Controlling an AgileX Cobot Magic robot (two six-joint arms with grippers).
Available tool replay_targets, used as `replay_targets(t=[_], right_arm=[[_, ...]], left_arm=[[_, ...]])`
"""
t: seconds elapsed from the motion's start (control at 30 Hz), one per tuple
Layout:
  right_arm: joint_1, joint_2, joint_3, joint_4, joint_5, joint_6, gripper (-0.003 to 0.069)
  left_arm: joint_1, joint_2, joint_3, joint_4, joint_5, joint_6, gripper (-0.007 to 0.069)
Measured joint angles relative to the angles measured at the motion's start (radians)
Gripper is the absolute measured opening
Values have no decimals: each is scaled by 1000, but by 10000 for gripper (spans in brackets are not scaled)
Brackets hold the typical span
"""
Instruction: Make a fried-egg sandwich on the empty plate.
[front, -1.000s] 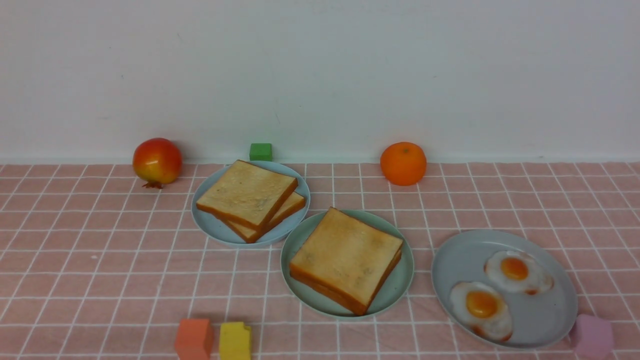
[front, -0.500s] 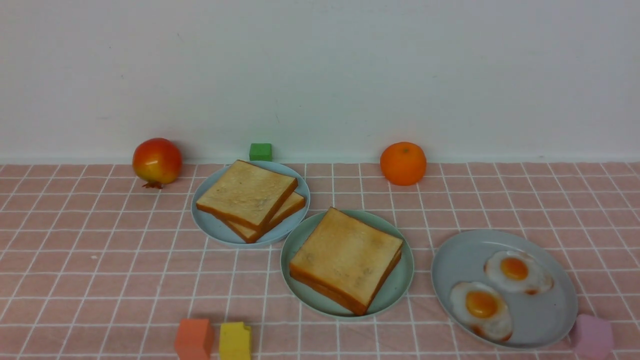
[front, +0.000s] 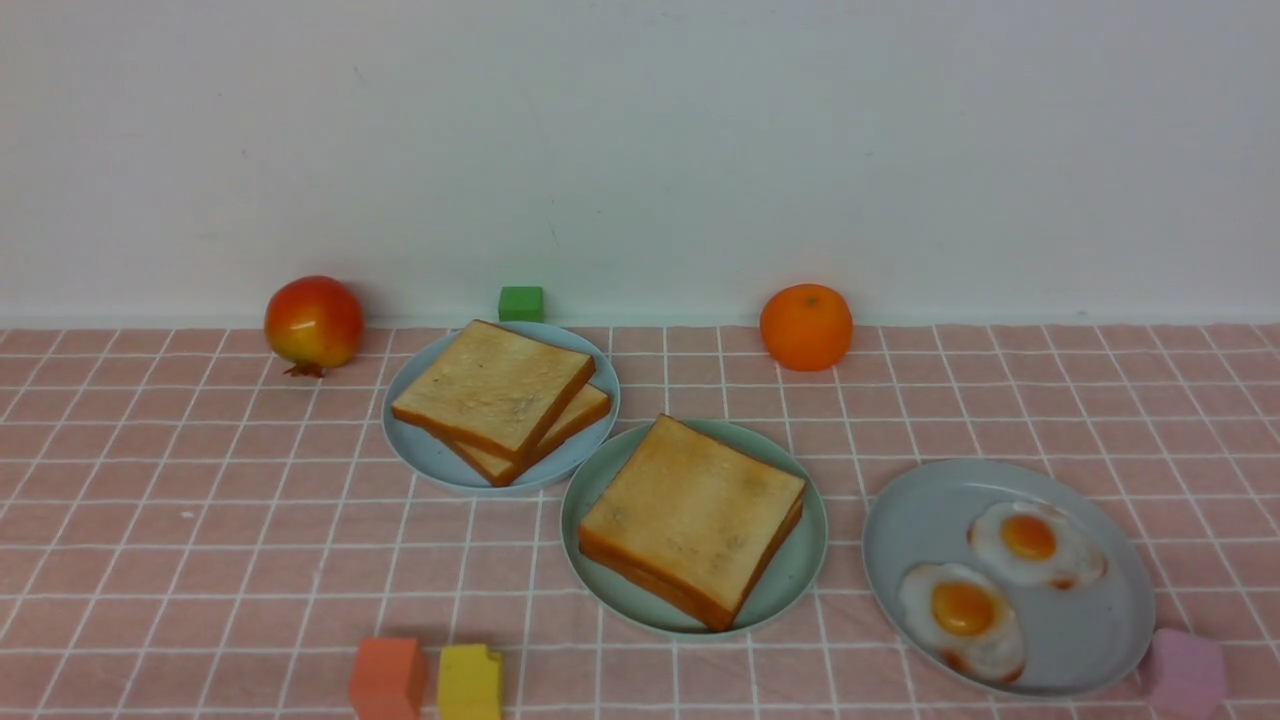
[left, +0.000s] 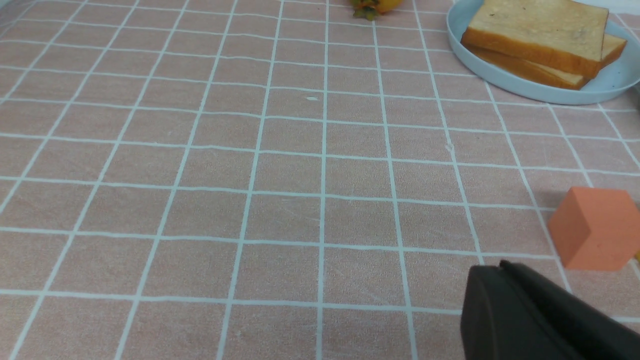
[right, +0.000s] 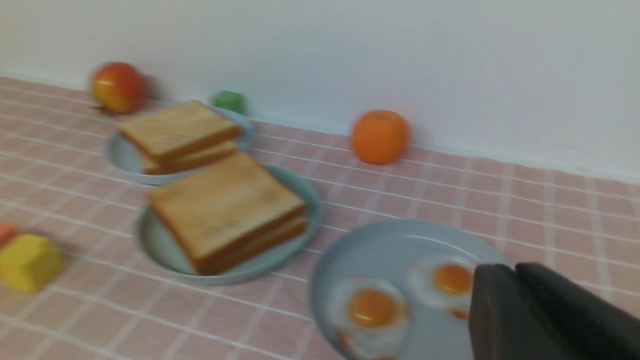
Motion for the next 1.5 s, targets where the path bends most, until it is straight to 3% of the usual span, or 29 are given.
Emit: replay_targets(t=[0.17,0.23,0.63,1.5], right_arm=[[-168,-32,58,0,-44,-8,90],[-191,-52,81,0,-47,2,92],[-199,-96,254,-177,-50,246,101],[-205,-96,268,-161,-23,255,121]], left_arm=[[0,0,0,0,-1,0,29],[0,0,0,0,-1,0,31],[0,0,0,0,-1,0,41],[0,0,0,-1,-1,0,59]])
